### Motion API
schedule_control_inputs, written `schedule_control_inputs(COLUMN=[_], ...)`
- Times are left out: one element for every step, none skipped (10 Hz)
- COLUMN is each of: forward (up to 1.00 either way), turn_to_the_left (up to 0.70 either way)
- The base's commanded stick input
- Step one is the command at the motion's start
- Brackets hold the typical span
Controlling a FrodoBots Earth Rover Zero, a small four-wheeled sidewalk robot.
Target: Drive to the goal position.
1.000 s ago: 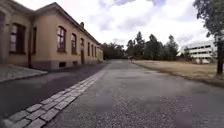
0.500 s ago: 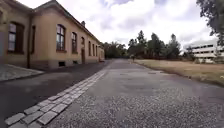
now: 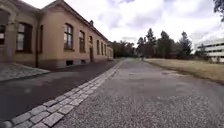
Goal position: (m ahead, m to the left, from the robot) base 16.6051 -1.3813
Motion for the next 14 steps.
schedule_control_inputs(forward=[0.70, 0.70, 0.70, 0.70, 0.70, 0.70, 0.70, 0.70, 0.70, 0.70, 0.70, 0.70, 0.70, 0.70], turn_to_the_left=[0.00, 0.00, 0.00, 0.00, 0.00, 0.00, 0.00, 0.00, 0.00, 0.00, 0.00, 0.00, 0.00, 0.00])
